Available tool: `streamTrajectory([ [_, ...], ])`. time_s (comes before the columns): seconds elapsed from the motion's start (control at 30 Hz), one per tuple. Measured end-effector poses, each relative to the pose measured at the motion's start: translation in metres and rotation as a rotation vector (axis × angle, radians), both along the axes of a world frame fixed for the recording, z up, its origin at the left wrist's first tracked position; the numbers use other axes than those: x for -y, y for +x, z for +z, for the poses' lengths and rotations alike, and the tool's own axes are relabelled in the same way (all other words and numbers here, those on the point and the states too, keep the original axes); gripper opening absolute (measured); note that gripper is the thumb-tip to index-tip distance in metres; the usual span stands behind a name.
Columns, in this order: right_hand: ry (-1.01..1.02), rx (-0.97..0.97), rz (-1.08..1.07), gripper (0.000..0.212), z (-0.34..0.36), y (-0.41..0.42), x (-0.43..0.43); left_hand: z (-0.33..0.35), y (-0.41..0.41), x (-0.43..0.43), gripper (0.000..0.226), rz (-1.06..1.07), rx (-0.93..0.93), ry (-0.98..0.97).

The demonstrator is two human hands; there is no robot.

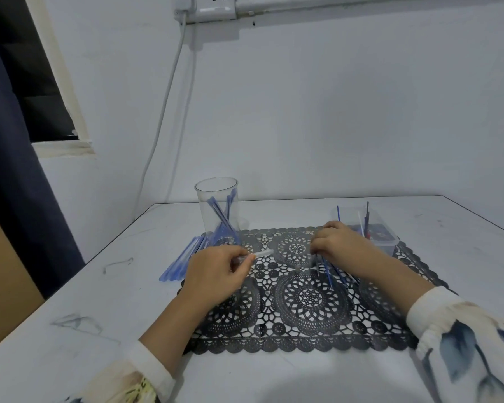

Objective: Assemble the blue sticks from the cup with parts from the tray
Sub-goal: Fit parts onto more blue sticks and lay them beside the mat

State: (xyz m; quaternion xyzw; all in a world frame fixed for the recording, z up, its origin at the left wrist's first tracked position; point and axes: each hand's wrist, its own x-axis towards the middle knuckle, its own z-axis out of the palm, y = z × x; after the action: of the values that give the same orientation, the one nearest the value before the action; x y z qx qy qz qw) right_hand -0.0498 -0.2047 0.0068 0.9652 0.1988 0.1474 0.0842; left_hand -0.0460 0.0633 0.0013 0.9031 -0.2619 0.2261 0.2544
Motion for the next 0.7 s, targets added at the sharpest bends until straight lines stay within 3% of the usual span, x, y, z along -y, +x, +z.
streamTrajectory([
  [0.2,-0.126,-0.030,0.006,0.022,-0.0001,-0.0009,-0.0009,-0.0012,0.0011,0.0002,0.022,0.004,-0.009,-0.010],
  [0.47,-0.167,-0.031,-0.012,0.035,-0.0017,-0.0018,-0.0008,-0.0024,0.0021,0.0006,0.021,0.004,-0.020,-0.021],
  [0.57,-0.112,-0.038,-0.028,0.036,-0.0012,-0.0009,-0.0010,-0.0030,0.0025,0.0009,0.020,0.001,-0.018,-0.020],
  [0.7,0.140,0.025,-0.037,0.028,0.0049,-0.0019,-0.0034,-0.0031,0.0028,0.0011,0.020,-0.002,-0.016,-0.023],
])
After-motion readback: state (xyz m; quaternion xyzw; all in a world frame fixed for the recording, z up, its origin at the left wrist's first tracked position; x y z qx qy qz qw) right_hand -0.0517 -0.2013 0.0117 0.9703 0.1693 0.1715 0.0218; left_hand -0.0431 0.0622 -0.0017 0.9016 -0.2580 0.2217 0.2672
